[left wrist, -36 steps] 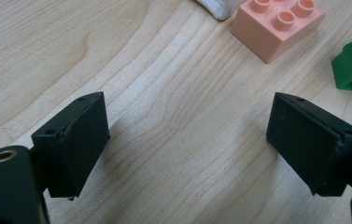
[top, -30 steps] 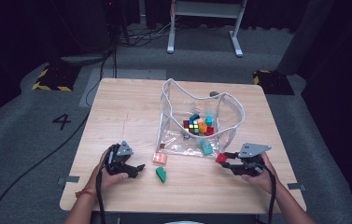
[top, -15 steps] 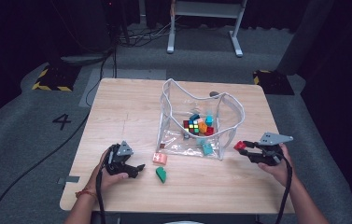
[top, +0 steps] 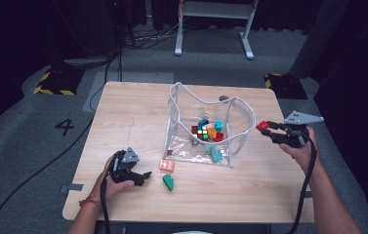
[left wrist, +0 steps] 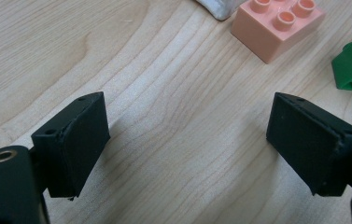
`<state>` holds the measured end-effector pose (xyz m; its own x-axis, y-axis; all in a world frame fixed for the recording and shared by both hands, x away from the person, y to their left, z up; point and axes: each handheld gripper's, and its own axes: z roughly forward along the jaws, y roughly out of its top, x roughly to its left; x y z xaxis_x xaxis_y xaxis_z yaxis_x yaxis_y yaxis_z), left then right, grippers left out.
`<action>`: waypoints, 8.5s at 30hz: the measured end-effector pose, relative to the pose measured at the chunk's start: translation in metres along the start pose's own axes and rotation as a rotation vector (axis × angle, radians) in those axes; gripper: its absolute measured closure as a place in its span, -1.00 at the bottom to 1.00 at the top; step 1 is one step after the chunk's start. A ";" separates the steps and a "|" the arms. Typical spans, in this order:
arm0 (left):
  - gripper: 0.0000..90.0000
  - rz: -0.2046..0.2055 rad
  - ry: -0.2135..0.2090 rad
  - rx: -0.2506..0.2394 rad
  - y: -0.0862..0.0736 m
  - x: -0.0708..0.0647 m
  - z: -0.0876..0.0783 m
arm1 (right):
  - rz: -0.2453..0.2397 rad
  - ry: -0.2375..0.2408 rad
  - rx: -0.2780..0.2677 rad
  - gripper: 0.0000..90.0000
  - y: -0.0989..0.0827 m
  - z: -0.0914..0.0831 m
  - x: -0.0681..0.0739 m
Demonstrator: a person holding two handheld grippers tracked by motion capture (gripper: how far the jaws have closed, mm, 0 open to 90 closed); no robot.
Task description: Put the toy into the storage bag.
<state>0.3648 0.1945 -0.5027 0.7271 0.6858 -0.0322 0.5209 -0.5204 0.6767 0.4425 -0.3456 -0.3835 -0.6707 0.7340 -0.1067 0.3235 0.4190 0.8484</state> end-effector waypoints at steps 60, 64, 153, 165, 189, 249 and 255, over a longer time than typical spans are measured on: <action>-0.71 -0.002 0.000 -0.002 0.000 0.000 0.000 | -0.337 0.252 0.162 0.33 0.131 0.076 0.089; -0.71 0.000 0.001 0.000 0.000 0.000 0.000 | -0.345 0.242 0.246 0.33 0.134 0.082 0.090; -0.71 0.001 0.000 0.000 0.000 0.000 0.000 | -0.138 0.201 -0.001 -0.44 -0.027 -0.017 0.118; -0.71 0.001 0.000 0.001 0.000 0.000 0.000 | -0.177 0.354 0.052 -0.43 -0.044 0.032 0.172; -0.71 -0.001 0.000 0.000 0.000 0.000 0.000 | -0.276 0.550 0.086 -0.38 -0.019 0.127 0.264; -0.71 0.000 0.000 0.000 0.000 0.000 0.000 | -0.146 0.371 0.085 0.50 -0.043 0.051 0.173; -0.71 0.000 0.000 0.000 0.000 0.000 0.000 | -0.112 0.318 0.074 0.50 -0.057 0.033 0.148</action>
<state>0.3647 0.1945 -0.5027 0.7271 0.6858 -0.0317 0.5207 -0.5208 0.6765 0.3464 -0.2433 -0.4649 -0.8756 0.4826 -0.0208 0.2753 0.5338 0.7995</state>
